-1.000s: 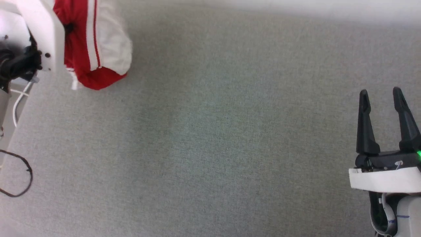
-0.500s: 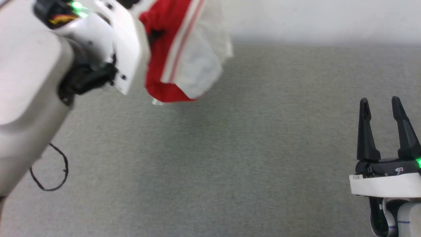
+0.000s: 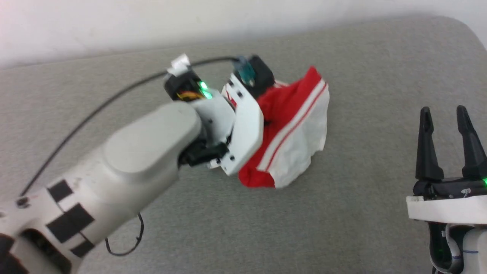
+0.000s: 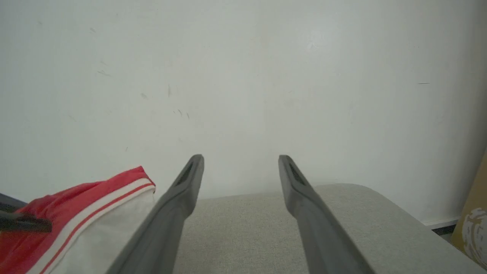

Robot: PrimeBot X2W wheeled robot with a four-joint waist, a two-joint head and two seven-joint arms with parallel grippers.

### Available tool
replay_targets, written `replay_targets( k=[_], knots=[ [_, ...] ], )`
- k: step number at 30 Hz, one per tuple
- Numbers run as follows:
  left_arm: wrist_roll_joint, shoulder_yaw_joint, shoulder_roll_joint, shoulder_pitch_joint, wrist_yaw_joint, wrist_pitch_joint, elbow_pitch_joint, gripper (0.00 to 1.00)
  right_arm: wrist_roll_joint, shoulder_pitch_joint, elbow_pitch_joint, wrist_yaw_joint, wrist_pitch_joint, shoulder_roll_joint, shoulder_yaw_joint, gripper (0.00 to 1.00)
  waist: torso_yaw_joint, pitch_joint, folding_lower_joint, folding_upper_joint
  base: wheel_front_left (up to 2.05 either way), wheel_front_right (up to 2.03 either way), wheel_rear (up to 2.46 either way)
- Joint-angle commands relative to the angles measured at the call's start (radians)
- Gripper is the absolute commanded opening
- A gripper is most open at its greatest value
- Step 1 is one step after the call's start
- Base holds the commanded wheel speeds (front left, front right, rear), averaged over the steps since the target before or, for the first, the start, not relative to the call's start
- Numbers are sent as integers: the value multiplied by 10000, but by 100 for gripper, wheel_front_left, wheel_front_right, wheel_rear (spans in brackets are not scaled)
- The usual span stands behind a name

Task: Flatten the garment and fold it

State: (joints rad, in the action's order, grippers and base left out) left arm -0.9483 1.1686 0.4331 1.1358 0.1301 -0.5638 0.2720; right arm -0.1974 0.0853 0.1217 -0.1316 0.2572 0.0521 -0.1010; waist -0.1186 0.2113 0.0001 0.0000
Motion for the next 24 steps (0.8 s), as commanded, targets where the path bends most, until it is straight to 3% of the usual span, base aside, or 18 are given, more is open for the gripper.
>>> replay_targets(
  k=[1, 8, 14, 15, 16, 22, 24],
  knots=[
    [-109, 322, -215, -222, 6, 160, 285, 0, -107, 194, 23, 9, 46, -19, -66, 100, -872, 644, -1, 0, 0, 0, 0],
    [-164, 1058, -1251, -1184, 6, 545, 1465, 0, -293, 307, 16, 9, 46, -19, -36, 100, -1249, 1065, -1, 0, 0, 0, 0],
    [135, 1111, -1601, -2029, 6, 420, 1635, 0, -229, 364, -37, 9, 46, -19, -90, 100, -1154, 985, -1, 0, 0, 0, 0],
    [288, 1112, -1609, -2030, 6, 634, 1678, 45, -194, 353, -55, 9, 46, -19, -112, 100, -1093, 908, -1, 0, 0, 0, 0],
    [486, 1113, -1605, -1984, 6, 1015, 1731, 100, -164, 340, -64, 9, 46, -19, -122, 100, -1038, 825, -1, 0, 0, 0, 0],
    [960, 753, -1612, -1748, -7, 4106, 2075, 100, 10, 26, -132, 9, 46, -19, -217, 100, -622, 76, -1, 0, 0, 0, 0],
    [1192, 399, -1564, -1772, -234, 5252, 2085, 100, 47, -122, -158, 9, 46, -19, -263, 100, -456, -172, -1, 0, 0, 0, 0]
  ],
)
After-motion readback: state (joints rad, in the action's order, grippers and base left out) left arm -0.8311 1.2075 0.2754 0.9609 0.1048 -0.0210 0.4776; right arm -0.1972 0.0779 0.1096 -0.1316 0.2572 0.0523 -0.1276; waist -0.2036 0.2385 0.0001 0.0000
